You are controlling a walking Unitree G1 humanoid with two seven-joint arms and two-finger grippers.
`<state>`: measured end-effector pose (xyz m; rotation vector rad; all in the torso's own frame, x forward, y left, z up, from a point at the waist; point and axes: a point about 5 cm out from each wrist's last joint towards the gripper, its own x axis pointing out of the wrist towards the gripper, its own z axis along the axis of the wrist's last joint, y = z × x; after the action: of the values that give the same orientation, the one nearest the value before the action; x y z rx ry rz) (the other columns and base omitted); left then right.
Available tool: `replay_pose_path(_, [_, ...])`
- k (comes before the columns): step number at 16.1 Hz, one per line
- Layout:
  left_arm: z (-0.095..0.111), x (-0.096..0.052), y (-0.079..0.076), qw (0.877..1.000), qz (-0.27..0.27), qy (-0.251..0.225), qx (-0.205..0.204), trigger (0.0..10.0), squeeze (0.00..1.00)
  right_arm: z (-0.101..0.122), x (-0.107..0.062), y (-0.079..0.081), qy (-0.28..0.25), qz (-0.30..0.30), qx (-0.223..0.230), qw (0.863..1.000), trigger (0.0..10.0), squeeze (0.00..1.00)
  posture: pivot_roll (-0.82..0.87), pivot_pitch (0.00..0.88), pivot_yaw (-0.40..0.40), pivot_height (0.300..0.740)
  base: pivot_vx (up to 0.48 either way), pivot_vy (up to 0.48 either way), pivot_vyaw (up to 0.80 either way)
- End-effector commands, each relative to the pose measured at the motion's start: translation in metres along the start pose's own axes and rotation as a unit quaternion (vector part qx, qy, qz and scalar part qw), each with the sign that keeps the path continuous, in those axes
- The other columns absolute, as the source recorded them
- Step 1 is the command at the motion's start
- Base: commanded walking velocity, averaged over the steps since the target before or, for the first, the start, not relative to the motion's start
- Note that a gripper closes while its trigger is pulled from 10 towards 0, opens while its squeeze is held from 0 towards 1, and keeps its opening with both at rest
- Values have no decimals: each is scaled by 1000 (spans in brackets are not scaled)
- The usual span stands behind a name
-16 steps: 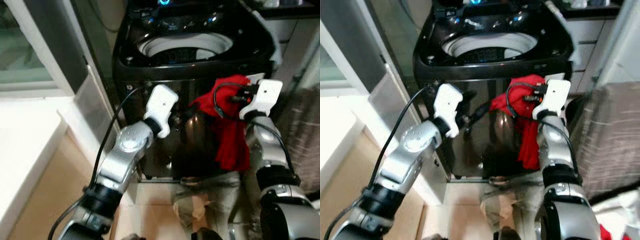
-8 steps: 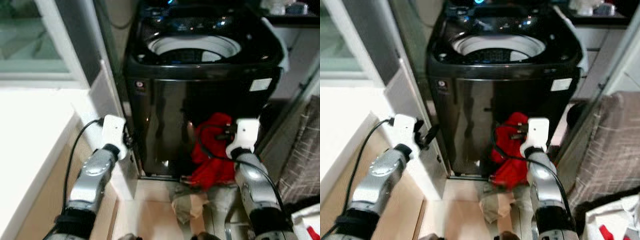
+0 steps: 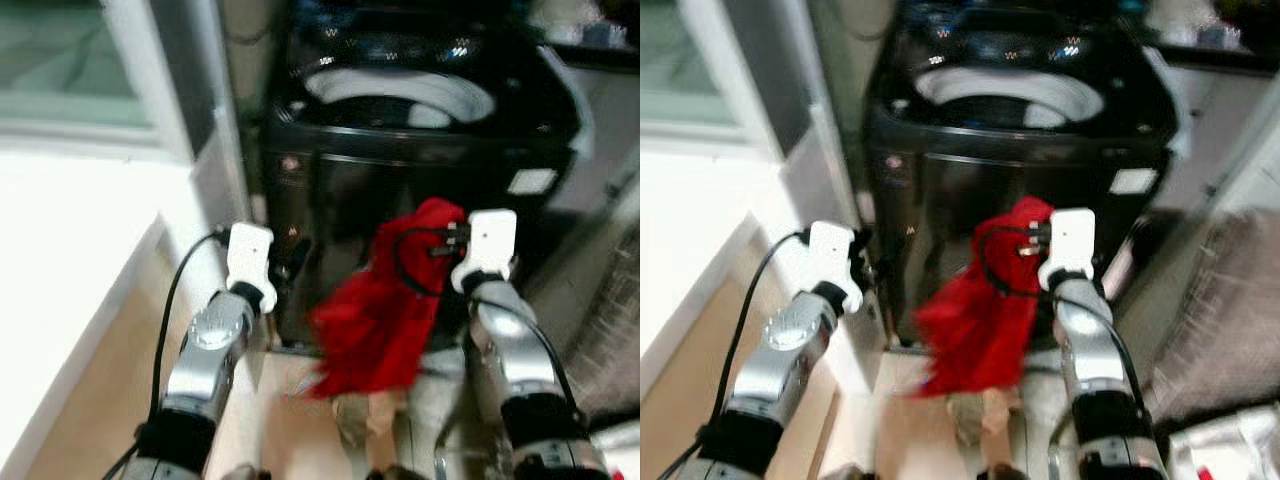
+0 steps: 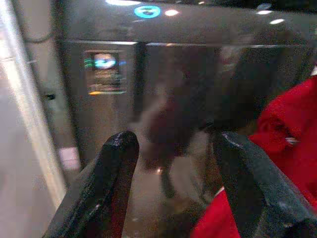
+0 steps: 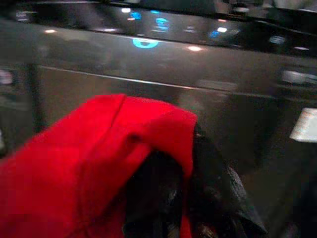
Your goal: Clothes washing
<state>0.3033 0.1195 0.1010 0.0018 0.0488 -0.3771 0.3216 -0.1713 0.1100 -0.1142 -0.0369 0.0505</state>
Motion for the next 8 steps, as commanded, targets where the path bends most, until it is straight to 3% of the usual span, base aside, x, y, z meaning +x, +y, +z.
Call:
replay_pose_path(1, [2,1,0,1000,-6,-5,13,10000,0,5,2,0,-10,-5,-11,1000,0,0,-142,0,-14,727,0,0,0])
replay_pose_path(3, [3,3,-1,1000,-13,-9,14,10000,0,6,5,2,-13,-3,-12,1000,0,0,-144,0,-8,727,0,0,0])
replay_pose_path(8, [5,8,1,999,-19,-12,28,10000,0,7,8,5,-16,8,-32,999,0,0,-144,0,-2,727,0,0,-754])
